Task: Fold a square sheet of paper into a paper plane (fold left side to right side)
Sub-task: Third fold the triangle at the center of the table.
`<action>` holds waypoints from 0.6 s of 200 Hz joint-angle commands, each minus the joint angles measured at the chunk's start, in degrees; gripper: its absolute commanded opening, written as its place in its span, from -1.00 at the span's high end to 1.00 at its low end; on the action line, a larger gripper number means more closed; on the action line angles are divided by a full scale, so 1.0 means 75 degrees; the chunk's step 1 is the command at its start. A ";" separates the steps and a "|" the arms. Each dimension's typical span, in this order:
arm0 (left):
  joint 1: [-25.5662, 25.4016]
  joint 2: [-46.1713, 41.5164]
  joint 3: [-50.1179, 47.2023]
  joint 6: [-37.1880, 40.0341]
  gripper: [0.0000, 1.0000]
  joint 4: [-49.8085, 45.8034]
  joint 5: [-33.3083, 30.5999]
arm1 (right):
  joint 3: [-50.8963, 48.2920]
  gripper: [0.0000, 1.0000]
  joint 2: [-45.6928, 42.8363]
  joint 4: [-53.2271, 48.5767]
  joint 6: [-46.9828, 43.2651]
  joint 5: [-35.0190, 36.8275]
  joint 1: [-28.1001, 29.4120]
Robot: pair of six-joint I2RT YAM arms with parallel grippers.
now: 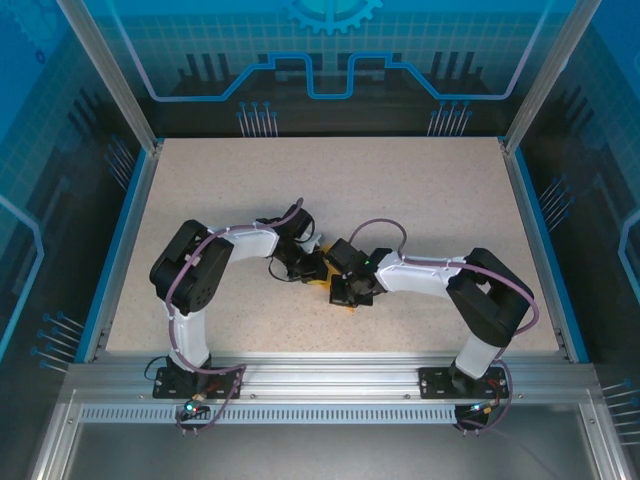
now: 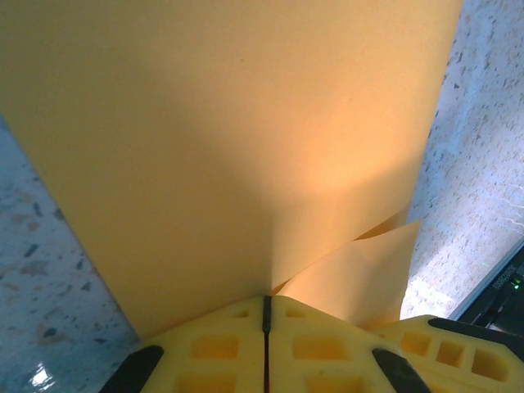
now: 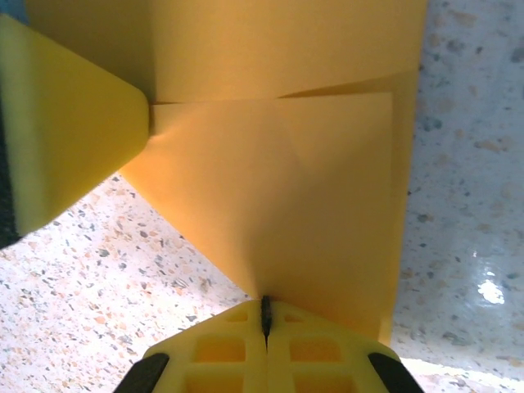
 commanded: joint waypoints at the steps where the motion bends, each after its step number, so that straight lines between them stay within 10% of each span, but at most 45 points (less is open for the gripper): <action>1: -0.0059 0.0299 -0.0081 0.0179 0.84 -0.0492 -0.0878 | 0.0038 1.00 0.0073 -0.0575 0.0183 0.0221 0.0082; 120: -0.0056 0.0370 -0.0003 0.0181 0.85 -0.0556 -0.0975 | -0.0452 1.00 -0.0529 -0.0813 0.0394 0.0288 0.0076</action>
